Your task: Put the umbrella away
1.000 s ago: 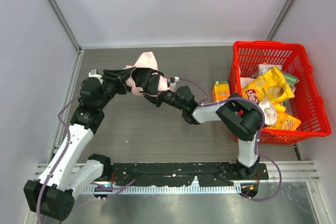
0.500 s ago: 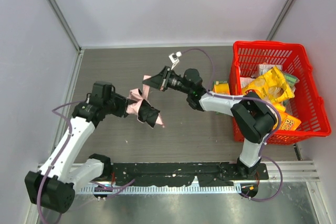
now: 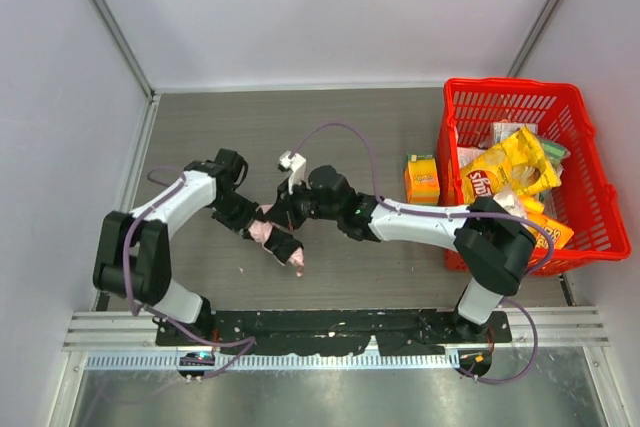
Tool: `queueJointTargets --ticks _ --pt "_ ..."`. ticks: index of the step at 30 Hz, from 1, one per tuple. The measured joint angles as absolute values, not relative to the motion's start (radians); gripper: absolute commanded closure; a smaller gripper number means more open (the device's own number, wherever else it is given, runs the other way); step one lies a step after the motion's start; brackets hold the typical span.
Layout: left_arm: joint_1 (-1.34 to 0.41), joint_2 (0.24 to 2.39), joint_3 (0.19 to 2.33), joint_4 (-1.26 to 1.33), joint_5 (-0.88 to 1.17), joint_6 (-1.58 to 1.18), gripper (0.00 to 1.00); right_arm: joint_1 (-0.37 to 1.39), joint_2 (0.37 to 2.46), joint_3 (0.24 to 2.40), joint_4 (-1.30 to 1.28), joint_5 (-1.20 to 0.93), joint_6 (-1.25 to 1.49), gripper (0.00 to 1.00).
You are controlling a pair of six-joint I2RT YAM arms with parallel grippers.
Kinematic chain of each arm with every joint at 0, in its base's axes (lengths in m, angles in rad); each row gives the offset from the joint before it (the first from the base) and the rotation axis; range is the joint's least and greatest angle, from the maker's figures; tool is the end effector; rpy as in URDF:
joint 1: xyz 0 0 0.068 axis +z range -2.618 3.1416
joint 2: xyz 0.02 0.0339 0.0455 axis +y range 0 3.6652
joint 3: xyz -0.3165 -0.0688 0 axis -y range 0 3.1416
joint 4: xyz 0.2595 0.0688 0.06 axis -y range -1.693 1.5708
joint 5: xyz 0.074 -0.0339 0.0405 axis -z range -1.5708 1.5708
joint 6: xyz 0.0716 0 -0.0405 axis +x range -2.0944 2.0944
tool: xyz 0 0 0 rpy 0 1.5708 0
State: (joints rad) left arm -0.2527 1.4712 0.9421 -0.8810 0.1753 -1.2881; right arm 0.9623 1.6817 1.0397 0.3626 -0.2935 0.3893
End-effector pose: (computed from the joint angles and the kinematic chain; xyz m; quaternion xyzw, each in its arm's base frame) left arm 0.2544 -0.0786 0.2066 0.4853 -0.8663 0.1183 0.0034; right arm 0.2321 0.3694 0.2814 -0.3077 0.7330 0.4635 0.3914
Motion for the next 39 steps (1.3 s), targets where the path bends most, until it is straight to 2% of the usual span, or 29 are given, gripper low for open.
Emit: queueJointTargets --ticks 6,13,20,31,39 --pt "-0.255 1.620 0.961 -0.992 0.191 -1.232 1.00 1.110 1.682 1.049 0.249 -0.169 0.193 0.99" --pt "-0.273 1.665 0.949 -1.073 0.130 -1.225 1.00 1.255 1.764 1.203 0.058 -0.033 -0.064 0.99" --pt "-0.363 1.707 0.966 -1.068 -0.003 -1.321 1.00 1.287 1.825 1.249 -0.015 0.039 -0.208 0.99" --pt "-0.389 1.802 1.045 -1.138 -0.030 -1.361 1.00 1.343 1.843 1.232 -0.001 0.142 -0.341 0.99" --pt "-0.395 1.720 0.958 -1.054 -0.041 -1.388 1.00 1.347 1.881 1.224 0.077 0.144 -0.340 0.99"
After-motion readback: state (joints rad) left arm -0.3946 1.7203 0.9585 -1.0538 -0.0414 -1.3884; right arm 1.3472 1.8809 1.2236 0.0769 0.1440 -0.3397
